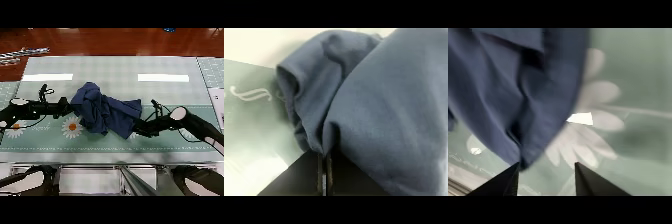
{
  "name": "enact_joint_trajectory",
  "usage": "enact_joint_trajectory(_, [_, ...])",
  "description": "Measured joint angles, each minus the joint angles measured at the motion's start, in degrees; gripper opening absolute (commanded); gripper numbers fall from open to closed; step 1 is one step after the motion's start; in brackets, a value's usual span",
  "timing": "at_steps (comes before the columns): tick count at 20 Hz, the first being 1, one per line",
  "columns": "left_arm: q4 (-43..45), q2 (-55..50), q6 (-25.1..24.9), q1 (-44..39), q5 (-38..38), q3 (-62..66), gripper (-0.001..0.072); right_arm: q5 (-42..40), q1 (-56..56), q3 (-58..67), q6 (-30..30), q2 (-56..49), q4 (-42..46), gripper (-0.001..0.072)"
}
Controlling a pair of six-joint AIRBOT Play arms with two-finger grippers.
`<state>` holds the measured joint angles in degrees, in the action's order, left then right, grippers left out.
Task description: Fold the shirts.
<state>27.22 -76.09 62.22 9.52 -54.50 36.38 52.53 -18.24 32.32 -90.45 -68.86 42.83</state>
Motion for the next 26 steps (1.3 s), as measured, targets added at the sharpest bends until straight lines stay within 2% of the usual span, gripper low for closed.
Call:
enact_joint_trajectory(4, [0.00, 0.39, -0.07, 0.00, -0.28, 0.00, 0.0017, -2.54, -5.62, 6.99, 0.07, -7.67, -2.47, 0.0404])
enact_joint_trajectory(5, [0.00, 0.42, -0.07, 0.00, -0.28, 0.00, 0.0017, -2.75, -6.82, 8.79, 0.07, -9.35, -2.82, 0.0364])
enact_joint_trajectory(8, [0.00, 0.52, -0.07, 0.00, -0.31, 0.00, 0.0017, -3.52, -9.31, 13.68, 0.13, -13.88, -3.45, 0.0025])
enact_joint_trajectory(12, [0.07, 1.90, -0.04, 1.03, -2.56, 2.25, 0.0017, -1.31, -9.40, 20.02, 2.80, -14.99, -2.93, 0.0024])
enact_joint_trajectory(15, [-0.83, 6.45, 0.07, 3.78, -5.35, 7.96, 0.0017, 3.13, -6.19, 28.30, 3.50, -11.63, 1.38, 0.0024])
enact_joint_trajectory(22, [-6.38, 22.64, 3.63, 12.76, -8.22, 33.09, 0.0017, 12.59, 4.13, 55.65, 2.51, 3.08, 11.61, 0.0024])
enact_joint_trajectory(26, [-7.17, 30.82, 5.84, 20.74, -8.33, 47.78, 0.0017, 17.29, 5.77, 64.11, 2.27, 14.51, 20.11, 0.0024])
